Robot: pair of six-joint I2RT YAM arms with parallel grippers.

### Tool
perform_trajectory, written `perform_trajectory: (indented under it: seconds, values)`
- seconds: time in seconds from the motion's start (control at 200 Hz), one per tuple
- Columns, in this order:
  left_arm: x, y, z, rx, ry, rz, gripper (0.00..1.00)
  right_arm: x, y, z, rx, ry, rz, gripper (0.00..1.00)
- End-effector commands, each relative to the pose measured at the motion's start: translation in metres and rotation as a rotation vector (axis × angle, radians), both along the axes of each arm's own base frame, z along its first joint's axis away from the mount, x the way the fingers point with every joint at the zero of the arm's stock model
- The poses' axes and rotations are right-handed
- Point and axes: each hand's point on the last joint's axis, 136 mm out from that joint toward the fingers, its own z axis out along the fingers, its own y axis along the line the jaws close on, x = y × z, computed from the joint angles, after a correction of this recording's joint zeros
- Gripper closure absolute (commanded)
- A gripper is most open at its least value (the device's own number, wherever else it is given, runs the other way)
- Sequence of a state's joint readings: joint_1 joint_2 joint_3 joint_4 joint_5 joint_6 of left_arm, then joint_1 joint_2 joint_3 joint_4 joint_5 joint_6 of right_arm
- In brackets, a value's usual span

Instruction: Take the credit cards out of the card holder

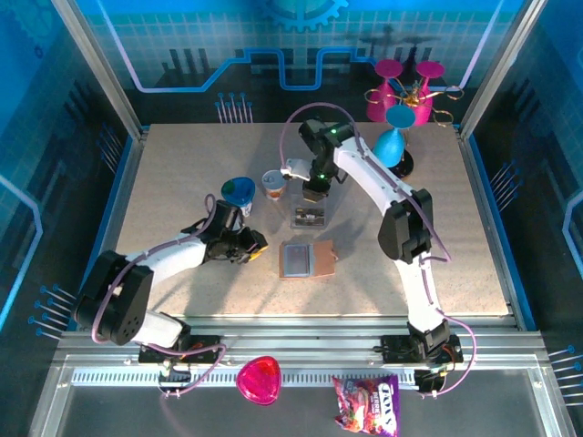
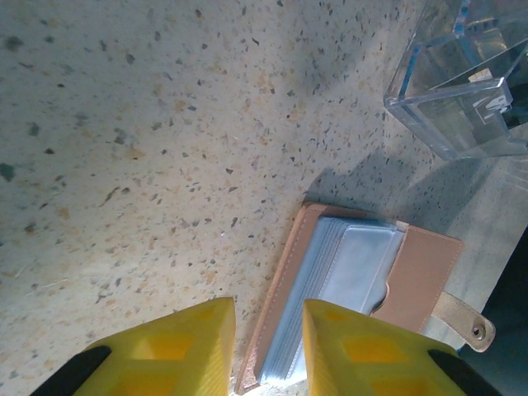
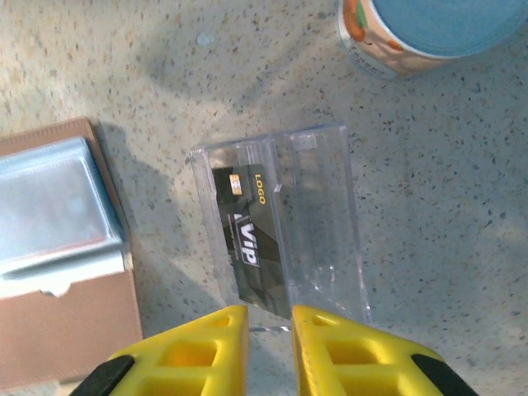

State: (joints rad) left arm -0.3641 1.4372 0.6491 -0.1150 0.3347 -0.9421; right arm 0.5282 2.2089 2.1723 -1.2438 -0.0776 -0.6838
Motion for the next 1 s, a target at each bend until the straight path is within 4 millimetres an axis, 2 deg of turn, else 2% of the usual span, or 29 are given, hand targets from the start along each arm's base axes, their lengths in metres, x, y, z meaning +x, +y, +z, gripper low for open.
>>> perform_trajectory:
  seconds: [0.0, 0.155, 0.3, 0.52, 0.66, 0.81, 0.995]
  values:
    - [0.007, -0.015, 0.007, -0.048, -0.019, -0.042, 0.72, -0.002, 0.013, 0.013, 0.108, -0.017, -0.139, 0.79]
    - [0.007, -0.027, 0.005, -0.055, -0.018, -0.084, 0.73, -0.013, 0.011, 0.005, 0.156, -0.032, -0.329, 0.79]
    - [0.004, -0.039, 0.0, -0.062, -0.002, -0.118, 0.73, -0.027, 0.007, 0.009, 0.245, -0.03, -0.503, 0.77]
    - [-0.005, -0.051, -0.013, -0.057, 0.043, -0.153, 0.78, -0.053, 0.003, 0.008, 0.362, 0.077, -0.728, 0.78]
    - [-0.01, -0.054, -0.019, -0.056, 0.057, -0.169, 0.82, -0.073, 0.011, 0.003, 0.408, 0.193, -0.807, 0.8]
    - [-0.012, -0.056, -0.023, -0.058, 0.069, -0.173, 0.86, -0.089, 0.018, -0.004, 0.434, 0.299, -0.882, 0.87]
    - [-0.014, -0.056, -0.028, -0.06, 0.077, -0.172, 0.91, -0.106, 0.023, -0.023, 0.402, 0.428, -0.94, 0.92]
